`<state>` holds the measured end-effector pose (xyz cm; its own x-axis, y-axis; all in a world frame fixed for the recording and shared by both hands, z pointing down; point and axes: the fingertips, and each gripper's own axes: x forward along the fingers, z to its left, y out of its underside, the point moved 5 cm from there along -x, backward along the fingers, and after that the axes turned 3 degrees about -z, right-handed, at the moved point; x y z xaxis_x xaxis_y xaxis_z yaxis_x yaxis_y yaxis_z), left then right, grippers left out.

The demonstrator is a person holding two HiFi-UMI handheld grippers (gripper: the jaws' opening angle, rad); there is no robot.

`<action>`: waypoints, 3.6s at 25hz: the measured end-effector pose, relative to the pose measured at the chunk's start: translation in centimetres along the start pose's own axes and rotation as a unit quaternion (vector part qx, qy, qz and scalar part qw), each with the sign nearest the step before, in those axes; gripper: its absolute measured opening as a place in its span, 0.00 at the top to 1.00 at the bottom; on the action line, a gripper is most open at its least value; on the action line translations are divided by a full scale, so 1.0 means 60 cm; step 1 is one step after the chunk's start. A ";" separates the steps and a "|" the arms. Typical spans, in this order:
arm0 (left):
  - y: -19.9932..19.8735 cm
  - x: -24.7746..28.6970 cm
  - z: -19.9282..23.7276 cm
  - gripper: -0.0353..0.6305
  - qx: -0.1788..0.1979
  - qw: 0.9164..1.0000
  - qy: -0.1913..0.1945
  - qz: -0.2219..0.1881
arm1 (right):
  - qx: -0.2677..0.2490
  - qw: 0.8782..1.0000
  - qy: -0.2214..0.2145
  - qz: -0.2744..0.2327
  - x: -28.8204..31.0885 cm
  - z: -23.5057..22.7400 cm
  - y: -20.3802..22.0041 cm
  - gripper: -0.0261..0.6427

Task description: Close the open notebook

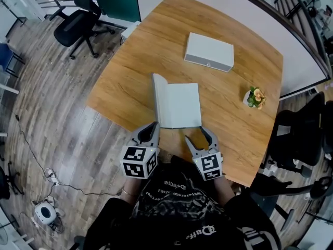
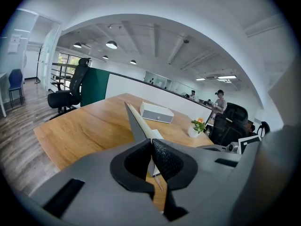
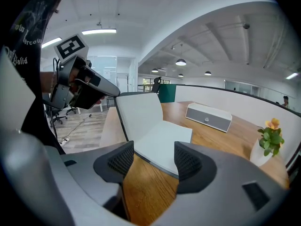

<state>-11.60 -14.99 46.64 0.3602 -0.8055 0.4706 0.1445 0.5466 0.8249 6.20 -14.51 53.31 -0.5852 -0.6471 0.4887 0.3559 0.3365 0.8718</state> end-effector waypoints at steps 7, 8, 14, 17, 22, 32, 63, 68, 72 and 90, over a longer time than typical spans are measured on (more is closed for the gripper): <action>-0.008 0.018 -0.036 0.91 0.012 0.999 0.038 -0.002 | 0.006 1.000 0.012 -0.001 -0.008 -0.012 0.004 0.57; -0.009 0.021 -0.042 0.91 0.014 0.999 0.043 -0.002 | 0.006 1.000 0.013 -0.002 -0.009 -0.014 0.004 0.57; -0.010 0.043 -0.075 0.91 0.032 0.997 0.071 0.004 | 0.011 1.000 0.022 -0.002 -0.018 -0.026 0.009 0.57; -0.010 0.056 -0.091 0.91 0.029 0.996 0.086 0.007 | 0.014 1.000 0.026 -0.002 -0.023 -0.032 0.013 0.57; -0.006 0.087 -0.119 0.91 0.025 0.993 0.113 0.014 | 0.017 0.999 0.034 0.001 -0.031 -0.045 0.022 0.57; 0.030 0.154 -0.166 0.91 0.030 0.985 0.156 0.059 | 0.023 0.998 0.051 0.007 -0.049 -0.068 0.035 0.57; 0.162 0.317 -0.199 0.90 -0.016 0.958 0.142 0.247 | 0.035 0.997 0.073 0.008 -0.069 -0.139 0.055 0.57; 0.164 0.313 -0.203 0.90 -0.014 0.960 0.159 0.232 | 0.036 0.997 0.066 0.006 -0.070 -0.136 0.058 0.57; 0.158 0.303 -0.215 0.71 -0.033 0.953 0.201 0.225 | 0.041 0.997 0.066 -0.002 -0.072 -0.133 0.052 0.58; 0.054 0.152 -0.070 0.64 0.032 0.996 0.089 0.005 | 0.030 0.996 0.059 -0.061 -0.045 -0.091 -0.028 0.56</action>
<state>-3.99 -19.63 52.27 0.5192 -0.7440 0.4205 0.0831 0.5337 0.8416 11.16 -17.08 50.35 -0.5300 -0.7602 0.3756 0.2414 0.2894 0.9263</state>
